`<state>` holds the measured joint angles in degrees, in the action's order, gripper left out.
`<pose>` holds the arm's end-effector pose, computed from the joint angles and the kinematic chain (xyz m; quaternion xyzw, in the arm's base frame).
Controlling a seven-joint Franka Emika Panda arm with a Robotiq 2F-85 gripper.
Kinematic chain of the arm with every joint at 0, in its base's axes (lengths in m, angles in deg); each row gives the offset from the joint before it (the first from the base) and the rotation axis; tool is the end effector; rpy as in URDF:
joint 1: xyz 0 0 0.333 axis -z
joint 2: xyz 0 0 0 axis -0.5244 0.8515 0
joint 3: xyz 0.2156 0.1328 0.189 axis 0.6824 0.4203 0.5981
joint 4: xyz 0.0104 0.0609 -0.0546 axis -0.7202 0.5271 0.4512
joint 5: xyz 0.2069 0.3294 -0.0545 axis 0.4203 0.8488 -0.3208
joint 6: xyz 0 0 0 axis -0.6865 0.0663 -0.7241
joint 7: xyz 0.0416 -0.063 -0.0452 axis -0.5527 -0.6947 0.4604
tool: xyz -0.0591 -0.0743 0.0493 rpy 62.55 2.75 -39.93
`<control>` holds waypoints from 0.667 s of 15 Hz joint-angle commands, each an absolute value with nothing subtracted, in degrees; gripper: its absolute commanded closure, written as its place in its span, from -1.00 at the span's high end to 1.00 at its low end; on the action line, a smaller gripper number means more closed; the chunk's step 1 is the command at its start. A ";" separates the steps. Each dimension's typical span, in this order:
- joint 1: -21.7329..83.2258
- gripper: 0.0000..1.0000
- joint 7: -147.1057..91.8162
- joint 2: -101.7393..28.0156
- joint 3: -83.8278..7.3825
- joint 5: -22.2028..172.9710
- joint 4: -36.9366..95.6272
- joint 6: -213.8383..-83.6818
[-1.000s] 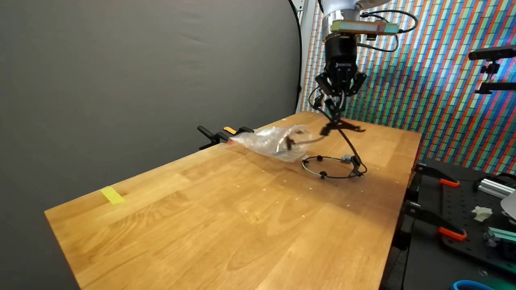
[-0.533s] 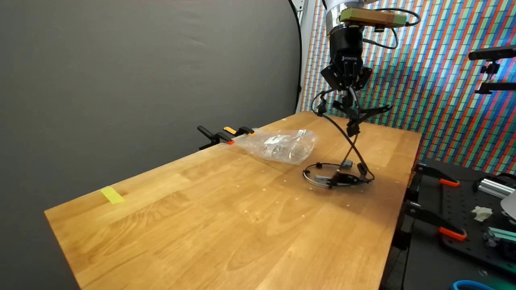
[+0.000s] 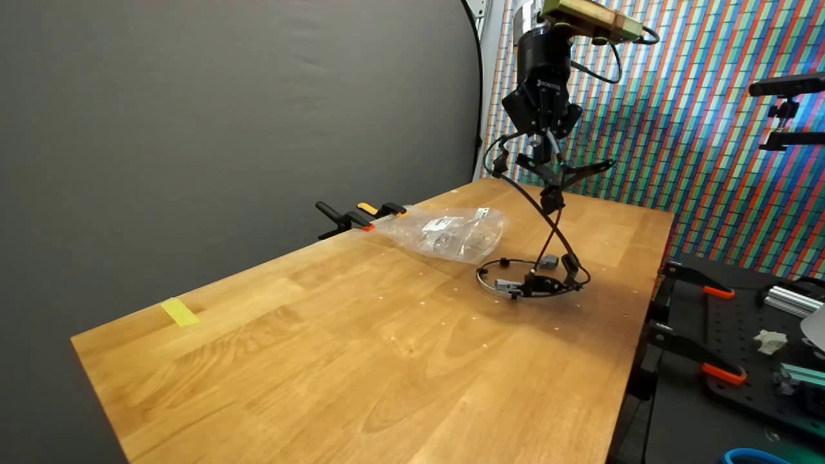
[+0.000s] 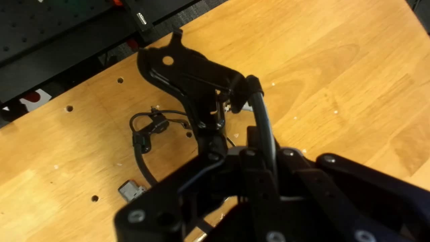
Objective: Remove the cable from the plastic
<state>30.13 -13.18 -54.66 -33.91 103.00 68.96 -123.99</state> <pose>0.4667 0.0446 0.3365 -0.9338 0.2504 0.2076 0.1493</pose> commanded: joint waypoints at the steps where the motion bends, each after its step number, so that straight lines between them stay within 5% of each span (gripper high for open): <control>1: 29.40 -0.98 -17.19 -49.41 -32.71 107.82 64.68 -122.19; 10: 25.50 -0.98 -11.58 -32.13 -31.17 102.63 57.98 -138.50</control>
<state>26.79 -15.29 -36.60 -30.53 105.73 61.91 -133.48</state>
